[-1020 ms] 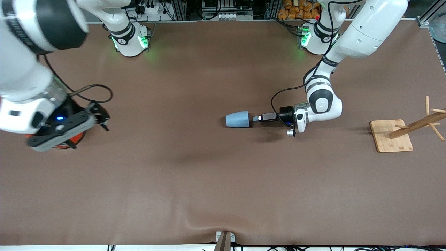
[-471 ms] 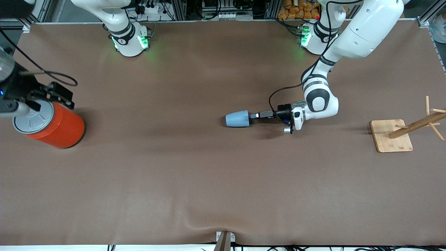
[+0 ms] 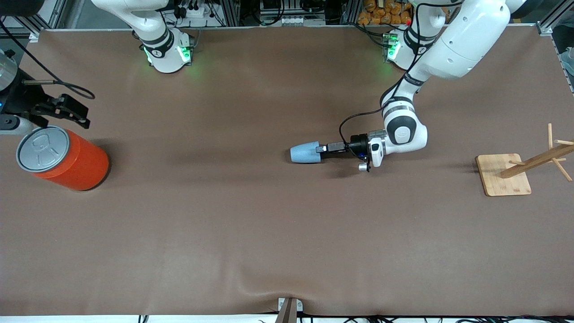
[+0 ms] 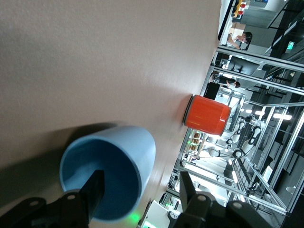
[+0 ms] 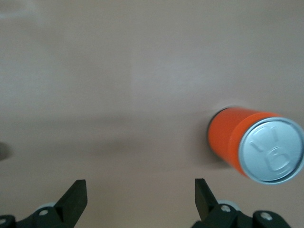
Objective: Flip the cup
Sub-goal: 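Carry the blue cup with the left gripper toward the wooden stand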
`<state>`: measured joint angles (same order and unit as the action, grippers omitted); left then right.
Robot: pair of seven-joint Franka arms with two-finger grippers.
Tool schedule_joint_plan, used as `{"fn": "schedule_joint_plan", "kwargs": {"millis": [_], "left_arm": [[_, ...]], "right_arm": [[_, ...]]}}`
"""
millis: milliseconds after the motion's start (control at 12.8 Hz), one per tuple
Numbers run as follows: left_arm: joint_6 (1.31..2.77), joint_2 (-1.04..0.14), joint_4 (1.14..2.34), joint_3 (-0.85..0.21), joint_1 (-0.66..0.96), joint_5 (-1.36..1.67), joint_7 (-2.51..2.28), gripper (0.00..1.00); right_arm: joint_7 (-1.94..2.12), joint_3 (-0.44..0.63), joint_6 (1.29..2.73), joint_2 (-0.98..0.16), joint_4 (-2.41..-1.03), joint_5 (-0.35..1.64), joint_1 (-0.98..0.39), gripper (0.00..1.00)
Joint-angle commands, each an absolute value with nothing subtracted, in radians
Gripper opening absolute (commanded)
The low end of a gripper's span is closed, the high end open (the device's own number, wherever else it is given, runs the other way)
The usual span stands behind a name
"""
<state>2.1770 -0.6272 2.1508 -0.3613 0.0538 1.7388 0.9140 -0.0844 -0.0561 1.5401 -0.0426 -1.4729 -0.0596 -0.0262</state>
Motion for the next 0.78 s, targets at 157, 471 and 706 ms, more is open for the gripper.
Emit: {"fn": "schedule_joint_plan", "kwargs": {"millis": [157,471,706], "left_arm": [[2.191,-0.664,2.1,-0.364,0.1,1.824,0.945,0.51],[2.204,-0.706,2.074,-0.353,0.104,1.81,0.959,0.16],[2.207,-0.703,2.072,-0.354,0.101,1.813,0.968,0.0]], "right_arm": [[-0.078,-0.043,1.497,-0.028,-1.452,-0.045,-0.037,1.0],[-0.069,-0.025,1.549,0.014,-1.513,-0.035,-0.034,1.0],[-0.026,-0.014,1.543,0.034,-1.539,-0.021,-0.034,1.0]]}}
